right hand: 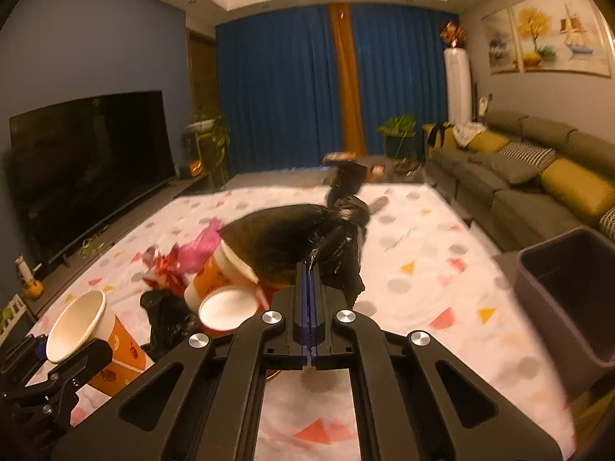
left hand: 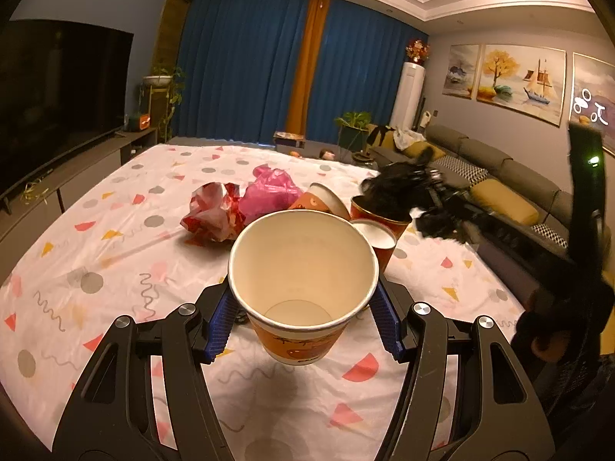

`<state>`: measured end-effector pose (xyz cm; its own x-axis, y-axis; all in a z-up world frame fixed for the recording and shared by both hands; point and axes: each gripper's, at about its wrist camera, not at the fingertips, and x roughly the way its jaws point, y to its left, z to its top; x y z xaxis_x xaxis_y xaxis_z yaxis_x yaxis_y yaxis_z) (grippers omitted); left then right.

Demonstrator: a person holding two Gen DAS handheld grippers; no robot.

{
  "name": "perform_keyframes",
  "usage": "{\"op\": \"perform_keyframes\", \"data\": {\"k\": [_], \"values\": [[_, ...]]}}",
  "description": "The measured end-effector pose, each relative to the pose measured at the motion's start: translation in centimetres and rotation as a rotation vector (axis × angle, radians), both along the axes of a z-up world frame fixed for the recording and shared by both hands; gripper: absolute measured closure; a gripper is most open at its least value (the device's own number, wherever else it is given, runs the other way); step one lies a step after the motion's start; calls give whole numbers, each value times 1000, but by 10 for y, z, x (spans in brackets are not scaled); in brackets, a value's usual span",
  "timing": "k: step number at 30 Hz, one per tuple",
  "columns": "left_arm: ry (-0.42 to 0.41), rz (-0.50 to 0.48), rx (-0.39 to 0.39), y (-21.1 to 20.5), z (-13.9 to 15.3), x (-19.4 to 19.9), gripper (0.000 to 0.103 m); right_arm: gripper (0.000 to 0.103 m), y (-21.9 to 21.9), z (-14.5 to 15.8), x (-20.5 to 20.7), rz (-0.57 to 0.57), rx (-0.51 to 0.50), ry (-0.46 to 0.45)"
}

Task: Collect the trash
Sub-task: 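Grasp the white paper cup with the left tool while the right tool grasps the black bag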

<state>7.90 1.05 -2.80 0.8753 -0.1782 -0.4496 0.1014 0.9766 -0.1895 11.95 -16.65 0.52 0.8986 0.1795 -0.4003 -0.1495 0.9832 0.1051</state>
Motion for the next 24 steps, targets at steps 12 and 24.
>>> {"op": "perform_keyframes", "data": {"k": [12,24], "values": [[-24,-32,9,-13,10,-7,42,101,-39,21,-41,-61,3,-77],[-35,-87,42,-49,18,-14,42,101,-70,25,-62,-96,14,-96]]}}
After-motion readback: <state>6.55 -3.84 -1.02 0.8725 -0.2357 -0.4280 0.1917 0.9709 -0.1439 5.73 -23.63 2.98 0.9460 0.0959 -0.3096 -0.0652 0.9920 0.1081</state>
